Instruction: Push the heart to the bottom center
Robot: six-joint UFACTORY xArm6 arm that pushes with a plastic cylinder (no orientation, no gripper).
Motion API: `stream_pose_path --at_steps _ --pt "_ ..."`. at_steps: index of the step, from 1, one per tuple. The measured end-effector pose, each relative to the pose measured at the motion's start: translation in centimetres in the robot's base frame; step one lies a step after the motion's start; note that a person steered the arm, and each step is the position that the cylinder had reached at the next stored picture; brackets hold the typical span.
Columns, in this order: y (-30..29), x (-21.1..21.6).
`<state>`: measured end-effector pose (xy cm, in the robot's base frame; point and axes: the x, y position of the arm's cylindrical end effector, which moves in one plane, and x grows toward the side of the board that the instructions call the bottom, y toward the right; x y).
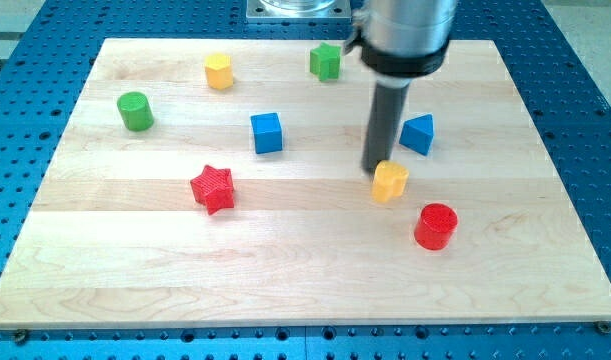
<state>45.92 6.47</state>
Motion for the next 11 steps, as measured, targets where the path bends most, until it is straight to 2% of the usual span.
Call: stream_pose_path --at_steps 1,2,3,4,5,6,7,8,9,10,11 --pt "-2.7 1.0" --pt "-2.7 -0.6" --pt "-1.8 -2.0" --pt "3.3 -2.4" --pt "6.3 2.9" --pt "2.2 4.1" --pt "-0.9 2.1" --pt "-1.0 -2.6" --pt "-4.9 4.4" --pt "-5.2 6.9" --pt "-6.8 4.2"
